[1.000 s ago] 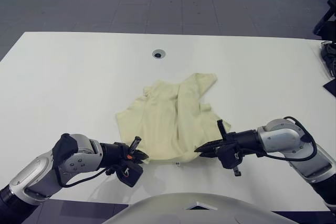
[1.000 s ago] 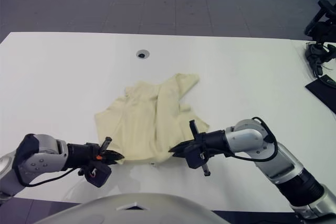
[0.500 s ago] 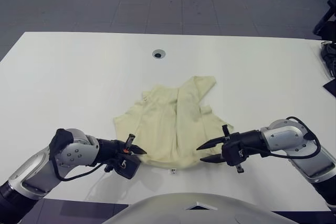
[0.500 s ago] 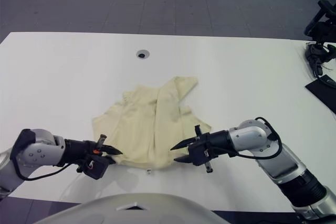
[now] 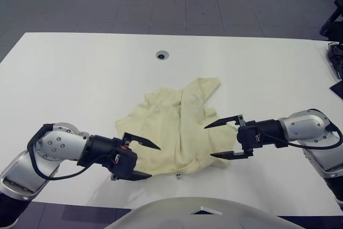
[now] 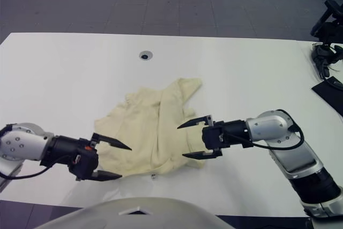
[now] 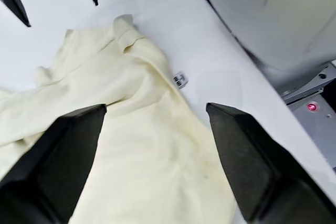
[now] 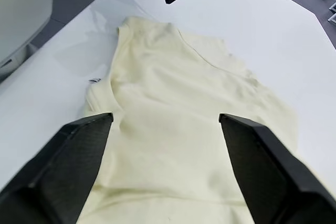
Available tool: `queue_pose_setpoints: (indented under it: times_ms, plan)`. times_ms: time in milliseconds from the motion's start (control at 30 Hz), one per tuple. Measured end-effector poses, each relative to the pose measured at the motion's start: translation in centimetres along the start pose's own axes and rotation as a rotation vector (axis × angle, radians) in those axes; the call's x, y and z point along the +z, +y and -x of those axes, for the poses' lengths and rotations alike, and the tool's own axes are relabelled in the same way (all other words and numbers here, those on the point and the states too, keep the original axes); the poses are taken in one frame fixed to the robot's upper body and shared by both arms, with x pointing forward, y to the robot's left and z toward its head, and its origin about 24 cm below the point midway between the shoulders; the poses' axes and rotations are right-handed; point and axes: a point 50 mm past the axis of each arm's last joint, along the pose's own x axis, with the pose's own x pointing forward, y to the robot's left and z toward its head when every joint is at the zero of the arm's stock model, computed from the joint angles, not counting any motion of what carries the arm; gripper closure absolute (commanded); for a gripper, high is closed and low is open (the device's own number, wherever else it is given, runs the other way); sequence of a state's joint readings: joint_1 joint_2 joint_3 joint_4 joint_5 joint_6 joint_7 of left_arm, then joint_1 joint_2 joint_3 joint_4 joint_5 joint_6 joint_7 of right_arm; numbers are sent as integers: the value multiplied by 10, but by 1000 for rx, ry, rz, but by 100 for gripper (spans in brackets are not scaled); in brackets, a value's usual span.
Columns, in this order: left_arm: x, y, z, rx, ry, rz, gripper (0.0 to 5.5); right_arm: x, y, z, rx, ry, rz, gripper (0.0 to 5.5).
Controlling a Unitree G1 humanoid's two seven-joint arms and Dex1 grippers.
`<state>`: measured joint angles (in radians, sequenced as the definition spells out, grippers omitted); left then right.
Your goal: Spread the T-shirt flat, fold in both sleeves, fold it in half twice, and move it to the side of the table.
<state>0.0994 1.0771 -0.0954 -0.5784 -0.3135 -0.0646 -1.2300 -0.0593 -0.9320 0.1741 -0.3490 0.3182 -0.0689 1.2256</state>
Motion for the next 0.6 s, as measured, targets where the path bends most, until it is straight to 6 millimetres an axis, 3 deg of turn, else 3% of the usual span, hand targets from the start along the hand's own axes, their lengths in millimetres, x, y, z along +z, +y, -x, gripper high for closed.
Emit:
queue_pose_setpoints:
  times_ms: [100,233,367,467,600]
  plan:
    - [-14,31,12,229,109,-69,77,-12,-11,9,-96,89,14,58]
    - [-54,63,27,425,457,-216,12,-29,-16,15,-142,207,27,10]
    - [-102,58,11,426,575,-195,12,-44,-26,22,-182,347,74,10]
    - [-107,58,4,445,564,-245,12,-45,-32,17,-183,375,124,10]
    - [-117,62,11,458,596,-245,12,-56,-29,10,-178,393,118,10]
